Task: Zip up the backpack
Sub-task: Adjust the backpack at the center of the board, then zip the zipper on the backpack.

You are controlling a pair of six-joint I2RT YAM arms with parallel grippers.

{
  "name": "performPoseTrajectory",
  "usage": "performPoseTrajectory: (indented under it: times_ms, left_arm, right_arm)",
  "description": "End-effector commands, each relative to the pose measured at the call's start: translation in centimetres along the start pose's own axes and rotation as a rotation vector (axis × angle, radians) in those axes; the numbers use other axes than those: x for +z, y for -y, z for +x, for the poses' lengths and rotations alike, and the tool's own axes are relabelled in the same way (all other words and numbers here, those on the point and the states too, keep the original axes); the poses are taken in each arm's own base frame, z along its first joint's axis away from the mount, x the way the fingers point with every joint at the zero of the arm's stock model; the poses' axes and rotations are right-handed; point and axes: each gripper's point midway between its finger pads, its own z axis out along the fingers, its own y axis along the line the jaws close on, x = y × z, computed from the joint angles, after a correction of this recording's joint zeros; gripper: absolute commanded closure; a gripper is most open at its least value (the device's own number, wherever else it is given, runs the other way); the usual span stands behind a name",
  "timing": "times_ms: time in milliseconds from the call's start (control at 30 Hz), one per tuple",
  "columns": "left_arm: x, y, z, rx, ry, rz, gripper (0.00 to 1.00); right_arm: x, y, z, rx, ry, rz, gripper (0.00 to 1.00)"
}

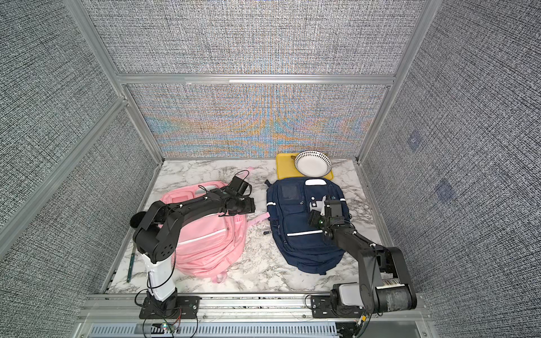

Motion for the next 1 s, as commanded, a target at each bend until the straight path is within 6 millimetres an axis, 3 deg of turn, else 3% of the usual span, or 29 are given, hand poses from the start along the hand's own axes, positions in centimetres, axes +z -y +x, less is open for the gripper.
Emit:
performPoseTrajectory:
  times_ms: [0,200,367,567,633,700,833,900,967]
  left_arm:
    - [0.0,3.2,-0.5,0.039,-0.004,0.065,0.26]
    - [2.9,5.6,-0.1,0.006,-0.052,0.130,0.27]
    - [4.6,5.6,0.4,-0.015,-0.068,0.143,0.28]
    - [5.6,7.4,-0.4,-0.037,-0.046,0.228,0.34]
    - [6.0,7.8,-0.5,-0.045,-0.051,0.245,0.42]
    - [6.0,8.2,-0.6,-0.053,-0.051,0.265,0.56]
    - [4.4,9.4,-1.4,-0.044,-0.027,0.310,0.84]
    - [3.2,10.2,-1.9,-0.029,-0.011,0.340,0.91]
    - [2.1,11.0,-2.2,-0.015,-0.002,0.371,0.92]
  right_arm:
    - [-1.0,-0.3,1.3,0.016,-0.032,-0.002,0.35]
    - [-2.8,-2.0,1.5,0.027,0.025,-0.060,0.35]
    - [-2.9,-2.2,2.5,0.034,0.012,-0.078,0.35]
    - [-2.7,-2.9,3.2,0.015,-0.008,-0.097,0.35]
    - [-2.5,-2.9,3.6,0.012,-0.023,-0.095,0.35]
    - [-2.5,-3.0,3.9,0.012,-0.033,-0.091,0.35]
    - [-2.9,-3.2,4.1,0.016,-0.035,-0.096,0.35]
    - [-3.4,-3.7,4.0,0.021,-0.028,-0.118,0.35]
    - [-4.0,-4.5,3.8,0.017,-0.025,-0.151,0.37]
